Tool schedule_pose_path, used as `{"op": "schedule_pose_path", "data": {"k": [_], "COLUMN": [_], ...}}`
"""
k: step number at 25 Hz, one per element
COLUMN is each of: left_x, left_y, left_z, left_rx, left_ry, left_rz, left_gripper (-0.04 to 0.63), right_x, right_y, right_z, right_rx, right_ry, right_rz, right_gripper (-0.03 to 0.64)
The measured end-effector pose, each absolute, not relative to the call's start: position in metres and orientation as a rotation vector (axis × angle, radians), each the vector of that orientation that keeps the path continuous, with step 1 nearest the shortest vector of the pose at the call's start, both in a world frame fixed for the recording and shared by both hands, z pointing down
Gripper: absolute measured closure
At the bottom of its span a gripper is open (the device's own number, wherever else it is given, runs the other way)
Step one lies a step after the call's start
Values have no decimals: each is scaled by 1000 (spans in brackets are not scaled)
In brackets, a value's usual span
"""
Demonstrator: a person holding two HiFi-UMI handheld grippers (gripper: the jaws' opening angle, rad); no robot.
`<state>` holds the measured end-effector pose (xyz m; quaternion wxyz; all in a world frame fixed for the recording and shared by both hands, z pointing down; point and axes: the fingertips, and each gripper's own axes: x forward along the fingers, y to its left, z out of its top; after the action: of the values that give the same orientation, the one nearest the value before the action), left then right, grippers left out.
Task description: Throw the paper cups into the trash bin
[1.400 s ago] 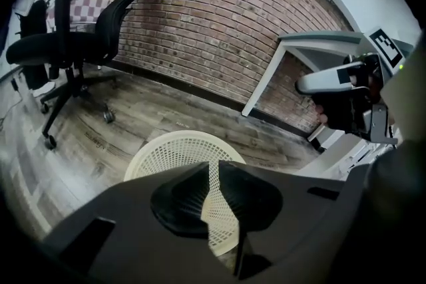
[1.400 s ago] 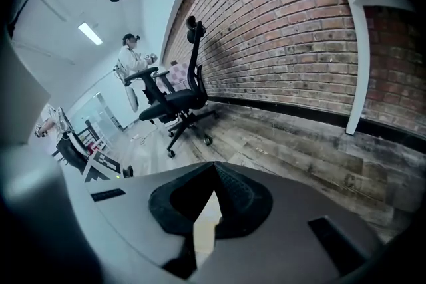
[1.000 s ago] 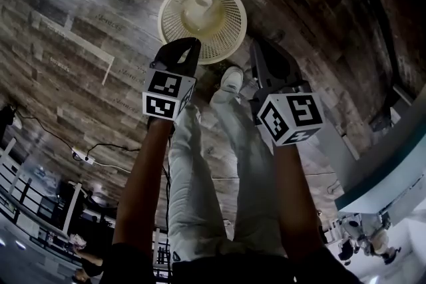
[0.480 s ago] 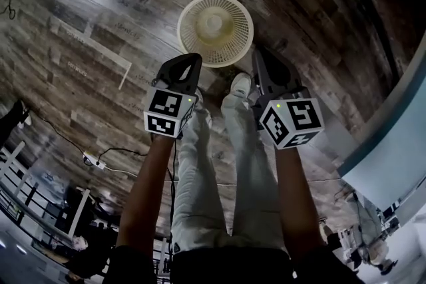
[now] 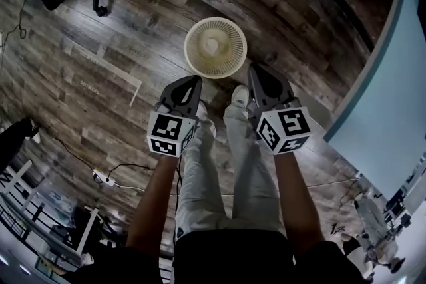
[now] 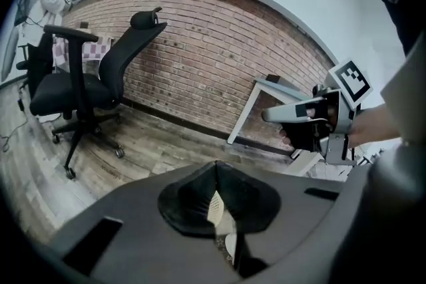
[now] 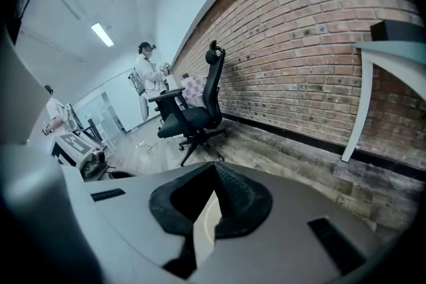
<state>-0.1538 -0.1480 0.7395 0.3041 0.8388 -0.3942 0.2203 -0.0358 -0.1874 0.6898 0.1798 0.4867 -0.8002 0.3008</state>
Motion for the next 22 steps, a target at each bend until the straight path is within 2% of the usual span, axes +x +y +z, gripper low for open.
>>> {"op": "schedule_pose_path", "data": {"k": [22], "left_x": [-185], "left_y": [-118], "left_z": [517], "left_rx": [2434], "left_ry": [-1060], "left_rz": [321], "left_gripper": [586], "right_x": [-84], "right_y": [-141], "right_z": [492], "right_rx": [1421], "right_ry": [-2352], "right_rz": [588], "right_gripper": [611]}}
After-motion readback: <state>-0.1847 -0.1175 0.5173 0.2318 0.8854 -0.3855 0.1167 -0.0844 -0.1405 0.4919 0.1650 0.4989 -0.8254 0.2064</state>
